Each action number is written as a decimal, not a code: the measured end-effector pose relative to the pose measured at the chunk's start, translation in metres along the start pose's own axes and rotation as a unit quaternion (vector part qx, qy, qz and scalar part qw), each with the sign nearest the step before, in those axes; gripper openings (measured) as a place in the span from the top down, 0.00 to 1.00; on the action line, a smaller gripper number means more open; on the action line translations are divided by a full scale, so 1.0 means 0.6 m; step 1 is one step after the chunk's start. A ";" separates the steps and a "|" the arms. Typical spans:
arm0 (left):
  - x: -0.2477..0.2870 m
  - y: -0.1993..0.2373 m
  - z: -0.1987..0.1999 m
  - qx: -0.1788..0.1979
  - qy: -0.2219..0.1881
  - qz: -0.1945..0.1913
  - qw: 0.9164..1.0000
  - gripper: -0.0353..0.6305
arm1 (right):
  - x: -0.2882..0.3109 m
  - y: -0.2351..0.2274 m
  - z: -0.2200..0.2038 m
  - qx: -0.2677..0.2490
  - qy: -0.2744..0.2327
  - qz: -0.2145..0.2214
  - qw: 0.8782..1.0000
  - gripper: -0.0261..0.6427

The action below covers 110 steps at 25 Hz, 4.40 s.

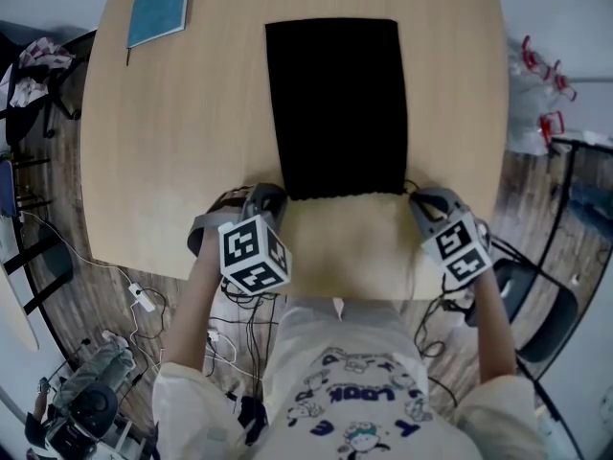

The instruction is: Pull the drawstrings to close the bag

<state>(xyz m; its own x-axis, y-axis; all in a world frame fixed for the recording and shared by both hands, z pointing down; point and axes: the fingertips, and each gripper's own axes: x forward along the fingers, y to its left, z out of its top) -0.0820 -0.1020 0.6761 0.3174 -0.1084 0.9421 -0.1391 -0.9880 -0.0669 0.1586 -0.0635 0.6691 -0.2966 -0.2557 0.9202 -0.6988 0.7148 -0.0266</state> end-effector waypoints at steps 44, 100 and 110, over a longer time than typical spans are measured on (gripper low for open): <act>-0.361 0.195 0.008 -0.515 -0.164 0.341 0.769 0.94 | -0.391 -0.226 0.157 0.322 -0.249 -0.460 0.789 0.95; -0.283 0.094 0.175 -0.382 -0.203 0.075 0.898 0.75 | -0.204 -0.061 0.178 0.173 -0.081 -0.044 0.981 0.72; -0.297 0.080 0.202 -0.361 -0.245 0.081 0.896 0.75 | -0.161 0.036 0.056 0.004 0.065 0.070 0.995 0.72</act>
<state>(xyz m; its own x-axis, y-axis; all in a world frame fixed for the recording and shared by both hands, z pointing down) -0.0319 -0.1434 0.4650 0.5875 -0.4537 0.6700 -0.7346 -0.6463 0.2065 0.1503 -0.0452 0.5665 -0.3051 -0.0666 0.9500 -0.6618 0.7321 -0.1612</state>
